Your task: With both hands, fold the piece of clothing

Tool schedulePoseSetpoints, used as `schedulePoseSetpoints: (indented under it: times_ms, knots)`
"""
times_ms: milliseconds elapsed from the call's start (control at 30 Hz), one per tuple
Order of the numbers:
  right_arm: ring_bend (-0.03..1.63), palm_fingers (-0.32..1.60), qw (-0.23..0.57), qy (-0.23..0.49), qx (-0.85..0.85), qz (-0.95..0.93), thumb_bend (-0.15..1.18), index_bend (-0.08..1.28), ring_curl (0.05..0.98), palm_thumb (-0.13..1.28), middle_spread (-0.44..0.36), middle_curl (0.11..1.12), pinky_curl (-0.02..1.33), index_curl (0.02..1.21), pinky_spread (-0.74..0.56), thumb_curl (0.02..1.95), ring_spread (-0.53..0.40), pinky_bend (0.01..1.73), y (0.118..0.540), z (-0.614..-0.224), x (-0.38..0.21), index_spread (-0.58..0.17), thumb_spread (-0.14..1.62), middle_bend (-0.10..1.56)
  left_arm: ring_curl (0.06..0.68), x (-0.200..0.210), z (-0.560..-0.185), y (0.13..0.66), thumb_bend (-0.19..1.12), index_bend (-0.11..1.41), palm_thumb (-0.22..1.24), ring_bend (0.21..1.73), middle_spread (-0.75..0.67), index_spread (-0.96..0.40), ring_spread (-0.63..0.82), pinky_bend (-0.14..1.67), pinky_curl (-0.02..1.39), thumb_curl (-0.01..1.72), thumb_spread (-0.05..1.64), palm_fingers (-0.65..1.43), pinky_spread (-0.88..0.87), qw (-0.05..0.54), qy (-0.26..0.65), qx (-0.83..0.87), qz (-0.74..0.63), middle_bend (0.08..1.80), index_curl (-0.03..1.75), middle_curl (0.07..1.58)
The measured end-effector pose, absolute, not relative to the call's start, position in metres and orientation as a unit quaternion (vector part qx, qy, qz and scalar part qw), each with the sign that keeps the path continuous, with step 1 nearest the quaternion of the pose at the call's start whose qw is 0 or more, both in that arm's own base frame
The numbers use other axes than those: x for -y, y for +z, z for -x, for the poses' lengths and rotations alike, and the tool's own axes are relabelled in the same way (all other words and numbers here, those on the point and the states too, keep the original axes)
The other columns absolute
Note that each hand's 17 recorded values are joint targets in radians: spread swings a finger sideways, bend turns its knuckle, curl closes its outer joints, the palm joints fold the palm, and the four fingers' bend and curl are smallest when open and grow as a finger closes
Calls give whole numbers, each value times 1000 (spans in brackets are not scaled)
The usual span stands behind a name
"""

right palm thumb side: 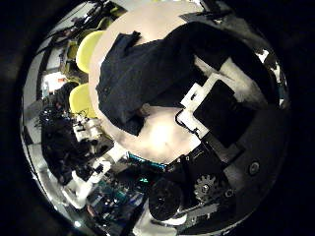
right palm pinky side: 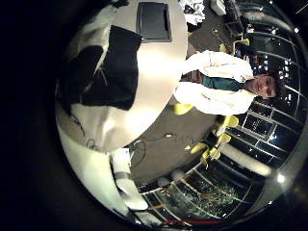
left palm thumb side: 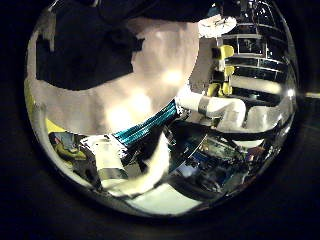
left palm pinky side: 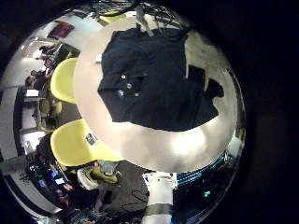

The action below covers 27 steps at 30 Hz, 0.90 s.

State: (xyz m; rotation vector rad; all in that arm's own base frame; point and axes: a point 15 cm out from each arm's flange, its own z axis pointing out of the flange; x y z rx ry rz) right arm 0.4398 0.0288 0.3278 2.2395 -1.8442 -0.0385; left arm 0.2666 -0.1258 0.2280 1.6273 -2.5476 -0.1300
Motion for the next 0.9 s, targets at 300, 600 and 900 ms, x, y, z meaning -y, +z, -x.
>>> schedulePoseSetpoints:
  times_ms: [300, 600, 900]
  knots:
    - [1317, 1007, 120, -16, 631, -766, -9, 1072, 871, 976, -182, 930, 1259, 931, -211, 877, -263, 1079, 331, -439, -30, -290, 1081, 1243, 316, 133, -278, 179, -35, 151, 124, 881, 208, 27, 257, 552, 488, 306, 877, 33, 303, 30, -73, 847, -526, 202, 612, 598]
    - [1307, 1014, 116, -13, 632, -766, -11, 1063, 876, 971, -184, 933, 1277, 933, -218, 881, -265, 1062, 335, -437, -30, -291, 1082, 1234, 251, 123, -300, 158, -24, 243, 173, 767, 68, -4, 235, 388, 405, 320, 866, 306, 268, -11, -88, 831, -550, 396, 579, 593]
    - [1297, 1022, 114, -11, 632, -766, -9, 1053, 881, 968, -185, 937, 1291, 935, -225, 878, -267, 1046, 338, -437, -30, -293, 1083, 1224, 336, 125, -318, 151, 32, 212, 421, 1075, -225, -186, -328, 653, 467, 349, 945, 935, -286, -24, -89, 817, -569, 770, 742, 825]
